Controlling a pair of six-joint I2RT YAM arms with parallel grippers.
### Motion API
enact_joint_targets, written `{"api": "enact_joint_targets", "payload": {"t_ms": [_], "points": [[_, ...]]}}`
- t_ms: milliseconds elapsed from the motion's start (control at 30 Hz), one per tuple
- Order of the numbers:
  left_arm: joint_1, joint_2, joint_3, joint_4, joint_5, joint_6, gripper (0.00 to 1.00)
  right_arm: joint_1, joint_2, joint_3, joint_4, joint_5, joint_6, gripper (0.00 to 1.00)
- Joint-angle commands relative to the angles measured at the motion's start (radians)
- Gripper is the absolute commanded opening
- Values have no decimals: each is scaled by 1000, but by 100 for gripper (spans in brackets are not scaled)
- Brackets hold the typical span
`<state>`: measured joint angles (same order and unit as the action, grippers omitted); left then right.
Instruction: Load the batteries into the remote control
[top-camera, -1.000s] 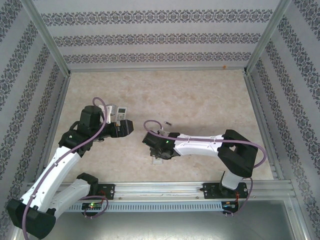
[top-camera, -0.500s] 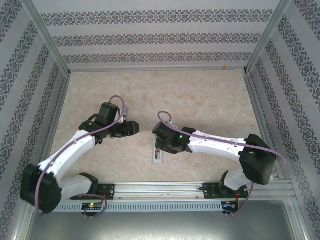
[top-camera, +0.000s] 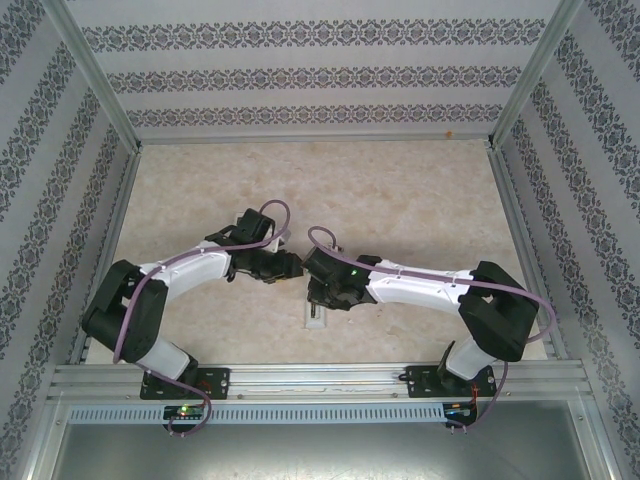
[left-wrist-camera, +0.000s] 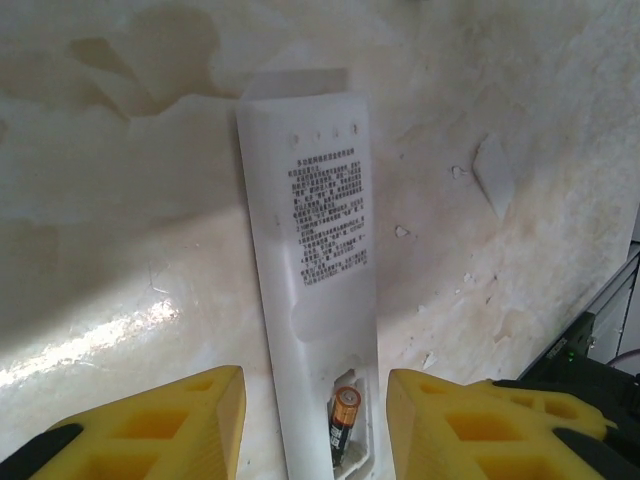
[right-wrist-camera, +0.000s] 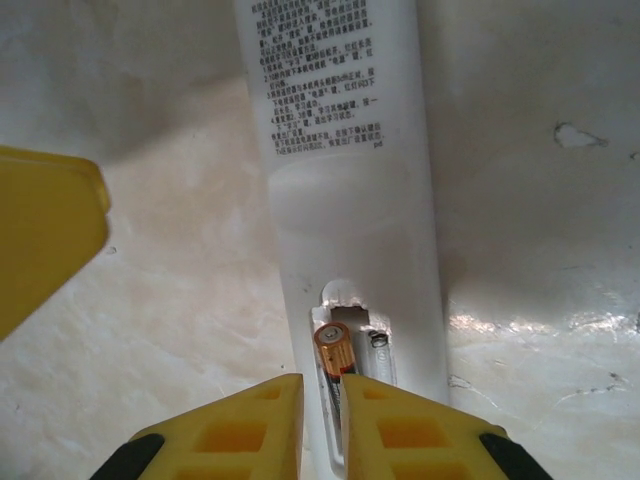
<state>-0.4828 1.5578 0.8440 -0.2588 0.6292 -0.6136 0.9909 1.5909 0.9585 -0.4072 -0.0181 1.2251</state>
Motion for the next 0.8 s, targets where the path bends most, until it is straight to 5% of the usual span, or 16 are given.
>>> {"api": "enact_joint_targets", "payload": {"t_ms": [0,767], "points": [[-7,24,13,50,28,20,42,2,33,6,17,-18,5,19],[-7,29,-10,66,22,1,41,79,132,-8,-40,-43,95,14]]}}
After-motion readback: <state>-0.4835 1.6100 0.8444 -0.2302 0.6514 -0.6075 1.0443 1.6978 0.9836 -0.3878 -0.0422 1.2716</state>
